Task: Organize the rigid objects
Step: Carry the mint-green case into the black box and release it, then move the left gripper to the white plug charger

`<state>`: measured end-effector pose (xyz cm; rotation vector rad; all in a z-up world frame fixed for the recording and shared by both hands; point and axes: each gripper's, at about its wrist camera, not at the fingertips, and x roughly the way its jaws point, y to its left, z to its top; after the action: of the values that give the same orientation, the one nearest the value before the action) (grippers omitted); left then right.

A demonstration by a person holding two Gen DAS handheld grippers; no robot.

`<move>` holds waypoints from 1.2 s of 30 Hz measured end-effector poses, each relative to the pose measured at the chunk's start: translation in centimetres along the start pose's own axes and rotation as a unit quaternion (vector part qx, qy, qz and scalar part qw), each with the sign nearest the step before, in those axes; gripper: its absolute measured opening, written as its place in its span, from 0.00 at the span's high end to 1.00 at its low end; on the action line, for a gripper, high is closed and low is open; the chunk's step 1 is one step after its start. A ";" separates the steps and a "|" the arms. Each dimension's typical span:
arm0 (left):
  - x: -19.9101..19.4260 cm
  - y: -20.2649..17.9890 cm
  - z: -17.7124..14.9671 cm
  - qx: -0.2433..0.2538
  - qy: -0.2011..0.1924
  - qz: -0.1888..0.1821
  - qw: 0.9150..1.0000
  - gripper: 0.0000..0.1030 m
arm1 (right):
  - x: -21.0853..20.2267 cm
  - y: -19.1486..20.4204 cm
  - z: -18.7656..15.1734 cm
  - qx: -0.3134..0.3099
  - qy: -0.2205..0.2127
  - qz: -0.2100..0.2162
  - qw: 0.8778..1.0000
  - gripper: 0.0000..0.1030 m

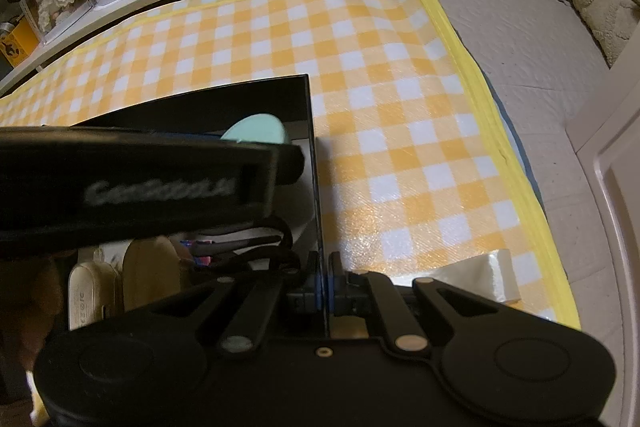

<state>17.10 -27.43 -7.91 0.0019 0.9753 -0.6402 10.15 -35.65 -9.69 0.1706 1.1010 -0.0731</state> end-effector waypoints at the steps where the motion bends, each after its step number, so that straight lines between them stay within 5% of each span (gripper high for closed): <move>1: 0.2 0.0 0.1 0.000 -0.001 0.004 1.000 0.49 | 0.0 0.0 0.0 0.000 0.000 0.000 1.000 0.96; 6: 0.4 0.3 0.3 -0.007 -0.008 0.018 1.000 0.31 | -0.1 0.0 0.0 0.001 0.000 0.001 1.000 0.96; 18: -2.5 1.0 -0.7 0.013 -0.004 0.013 1.000 0.30 | -0.1 0.2 0.0 0.002 0.000 0.001 1.000 0.96; 36: -10.4 0.9 -2.8 0.067 -0.042 0.054 0.995 0.00 | 0.0 -0.2 -0.1 0.007 -0.002 0.006 1.000 0.96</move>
<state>11.26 -20.67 -1.76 0.1440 0.8434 -0.6008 10.08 -35.80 -9.75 0.1904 1.0963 -0.0706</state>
